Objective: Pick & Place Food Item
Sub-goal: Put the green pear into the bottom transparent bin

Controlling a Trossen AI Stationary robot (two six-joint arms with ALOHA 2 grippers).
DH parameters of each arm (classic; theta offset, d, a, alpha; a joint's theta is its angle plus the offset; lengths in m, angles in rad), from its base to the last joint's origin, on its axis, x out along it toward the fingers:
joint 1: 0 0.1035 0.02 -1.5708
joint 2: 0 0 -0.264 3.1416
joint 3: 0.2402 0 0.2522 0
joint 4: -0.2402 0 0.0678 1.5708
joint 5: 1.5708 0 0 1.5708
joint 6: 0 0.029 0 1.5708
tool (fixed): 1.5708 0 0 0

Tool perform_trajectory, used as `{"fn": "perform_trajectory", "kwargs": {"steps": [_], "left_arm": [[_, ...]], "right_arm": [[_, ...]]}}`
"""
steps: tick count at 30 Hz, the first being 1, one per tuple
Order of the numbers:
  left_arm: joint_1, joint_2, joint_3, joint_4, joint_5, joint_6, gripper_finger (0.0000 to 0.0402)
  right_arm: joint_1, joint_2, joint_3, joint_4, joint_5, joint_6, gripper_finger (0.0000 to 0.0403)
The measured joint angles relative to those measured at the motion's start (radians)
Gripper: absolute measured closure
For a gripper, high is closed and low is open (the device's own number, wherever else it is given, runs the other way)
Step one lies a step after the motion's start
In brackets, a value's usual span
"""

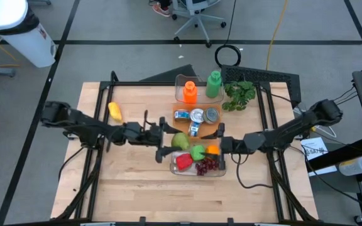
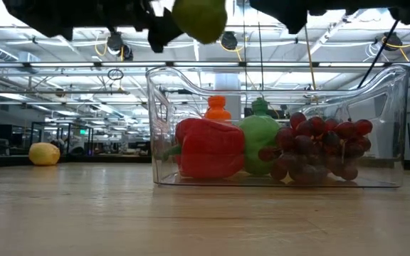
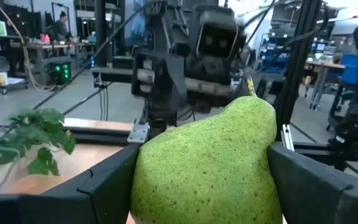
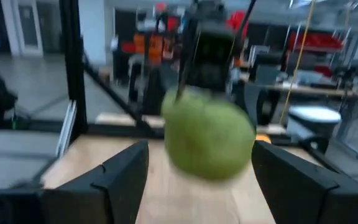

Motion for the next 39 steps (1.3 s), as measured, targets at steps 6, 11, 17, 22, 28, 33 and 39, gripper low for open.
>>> {"fn": "perform_trajectory", "kwargs": {"steps": [6,11,17,22,28,33,39], "left_arm": [[-0.004,0.124,0.040,0.078,-0.001,-0.001,0.0084],[-0.004,0.149,0.063,0.074,0.026,0.010,0.0084],[-0.006,0.136,0.066,0.077,0.038,0.036,0.0084],[-0.002,0.137,0.066,0.069,0.039,0.034,0.0086],[-0.004,0.137,0.066,0.069,0.043,0.033,0.0083],[-0.004,0.137,0.066,0.075,0.041,0.033,0.0087],[-0.002,0.137,0.066,0.069,0.038,0.036,0.0085]], "right_arm": [[-0.035,0.098,0.000,0.206,-0.067,0.010,0.0138],[-0.052,0.143,0.000,0.267,-0.181,0.064,0.0166],[-0.054,0.149,0.000,0.266,-0.185,0.061,0.0232],[-0.053,0.149,0.000,0.269,-0.185,0.059,0.0289],[-0.050,0.149,0.000,0.273,-0.186,0.065,0.0323],[-0.050,0.149,0.000,0.292,-0.186,0.066,0.0322],[-0.051,0.149,0.001,0.313,-0.234,0.063,0.0310]]}}
